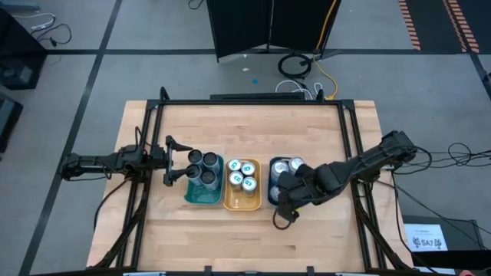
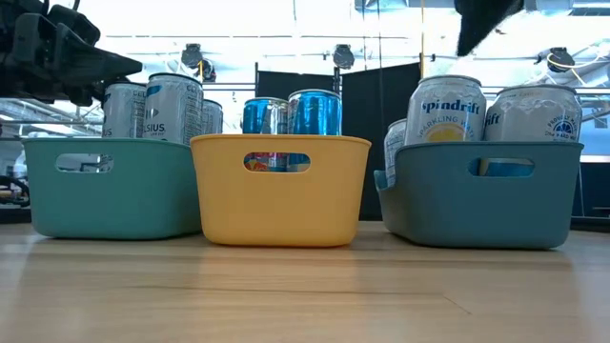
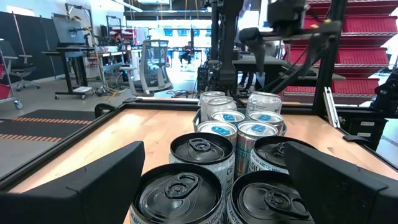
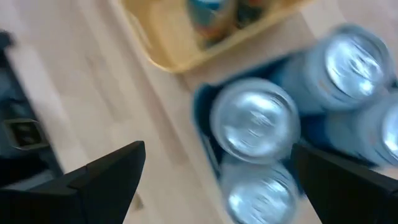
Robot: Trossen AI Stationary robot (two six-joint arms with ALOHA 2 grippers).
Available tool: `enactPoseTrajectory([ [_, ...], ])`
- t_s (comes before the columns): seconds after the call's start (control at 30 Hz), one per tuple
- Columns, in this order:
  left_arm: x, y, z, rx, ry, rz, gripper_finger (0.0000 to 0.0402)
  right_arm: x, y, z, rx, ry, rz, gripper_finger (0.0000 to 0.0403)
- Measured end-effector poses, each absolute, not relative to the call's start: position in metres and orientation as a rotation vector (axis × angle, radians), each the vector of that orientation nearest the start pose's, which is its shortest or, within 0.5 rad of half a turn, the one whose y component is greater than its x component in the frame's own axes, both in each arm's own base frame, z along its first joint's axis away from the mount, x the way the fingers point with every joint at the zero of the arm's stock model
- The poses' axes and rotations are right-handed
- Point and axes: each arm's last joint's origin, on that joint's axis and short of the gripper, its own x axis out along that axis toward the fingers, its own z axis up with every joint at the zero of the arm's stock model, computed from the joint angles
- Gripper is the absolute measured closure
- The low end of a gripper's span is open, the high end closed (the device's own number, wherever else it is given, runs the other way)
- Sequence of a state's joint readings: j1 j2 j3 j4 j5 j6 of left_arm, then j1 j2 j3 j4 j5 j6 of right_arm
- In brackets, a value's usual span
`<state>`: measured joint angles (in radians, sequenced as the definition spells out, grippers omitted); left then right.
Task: Sort soda cans
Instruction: Return to Home Position
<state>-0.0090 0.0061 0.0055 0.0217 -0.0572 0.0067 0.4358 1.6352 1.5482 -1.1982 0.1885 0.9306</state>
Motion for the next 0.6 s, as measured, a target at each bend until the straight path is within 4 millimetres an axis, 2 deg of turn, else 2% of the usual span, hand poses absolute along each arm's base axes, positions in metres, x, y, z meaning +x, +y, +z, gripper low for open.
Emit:
enactPoseTrajectory([
  [0.2, 0.098, 0.001, 0.167, 0.006, -0.021, 0.048, 0.0011, 0.290, 0.142, 0.317, 0.346, 1.112, -0.236, 0.0007],
  [0.37, 0.098, 0.001, 0.167, 0.006, -0.021, 0.048, 0.0011, 0.285, 0.146, 0.316, 0.290, 1.103, -0.264, 0.0017],
  [0.47, 0.098, 0.001, 0.167, 0.006, -0.021, 0.049, 0.0011, 0.279, 0.149, 0.315, 0.167, 1.110, -0.267, 0.0043],
  [0.6, 0.098, 0.001, 0.167, 0.006, -0.021, 0.049, 0.0011, 0.270, 0.153, 0.314, 0.030, 1.144, -0.250, 0.0106],
])
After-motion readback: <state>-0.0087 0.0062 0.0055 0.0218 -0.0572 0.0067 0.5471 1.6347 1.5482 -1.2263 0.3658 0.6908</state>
